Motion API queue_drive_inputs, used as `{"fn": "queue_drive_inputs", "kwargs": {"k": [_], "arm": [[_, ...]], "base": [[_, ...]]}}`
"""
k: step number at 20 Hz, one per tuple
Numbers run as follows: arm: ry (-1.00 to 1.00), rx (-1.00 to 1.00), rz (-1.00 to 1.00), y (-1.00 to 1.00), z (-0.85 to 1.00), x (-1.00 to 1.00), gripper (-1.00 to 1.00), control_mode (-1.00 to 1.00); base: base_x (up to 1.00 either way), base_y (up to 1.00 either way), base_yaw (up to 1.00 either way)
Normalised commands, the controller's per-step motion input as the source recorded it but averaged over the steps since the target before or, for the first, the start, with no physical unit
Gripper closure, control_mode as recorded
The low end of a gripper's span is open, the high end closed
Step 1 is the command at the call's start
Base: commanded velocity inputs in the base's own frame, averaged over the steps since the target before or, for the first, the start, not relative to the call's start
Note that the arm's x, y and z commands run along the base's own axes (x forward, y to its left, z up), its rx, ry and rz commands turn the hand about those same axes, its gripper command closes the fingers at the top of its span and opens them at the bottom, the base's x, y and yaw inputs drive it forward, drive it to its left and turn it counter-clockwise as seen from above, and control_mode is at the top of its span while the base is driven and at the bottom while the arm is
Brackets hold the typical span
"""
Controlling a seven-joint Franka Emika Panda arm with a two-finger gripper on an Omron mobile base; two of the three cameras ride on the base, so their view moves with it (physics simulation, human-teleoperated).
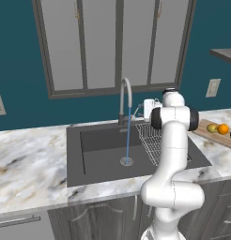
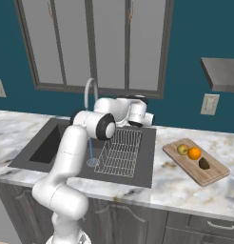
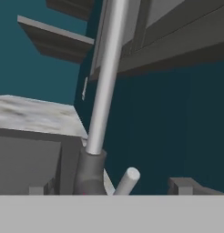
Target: Pick the apple, orange, kiwi from the sink and place them on the cutting board to airdry. Then turn off the sink faucet.
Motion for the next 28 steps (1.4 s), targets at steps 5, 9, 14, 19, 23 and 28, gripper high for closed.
{"fn": "queue_drive_inputs", "kwargs": {"k": [5, 9, 14, 19, 23, 28], "arm": [[0.0, 0.0, 0.0, 0.0, -0.25, 0.02, -1.0, -1.0], [0.0, 0.0, 0.0, -0.01, -0.3, 0.0, -1.0, -1.0], [0.0, 0.0, 0.0, -0.01, -0.23, 0.04, -1.0, -1.0], [0.0, 0.0, 0.01, 0.0, -0.02, 0.29, -1.0, -1.0], [0.0, 0.0, 0.02, 0.0, 0.0, 0.38, -1.0, -1.0], [0.0, 0.0, 0.02, 0.01, 0.0, 0.41, -1.0, -1.0]], "base": [[0.0, 0.0, 0.0], [0.0, 0.0, 0.0], [0.0, 0.0, 0.0], [0.0, 0.0, 0.0], [0.0, 0.0, 0.0], [0.0, 0.0, 0.0]]}}
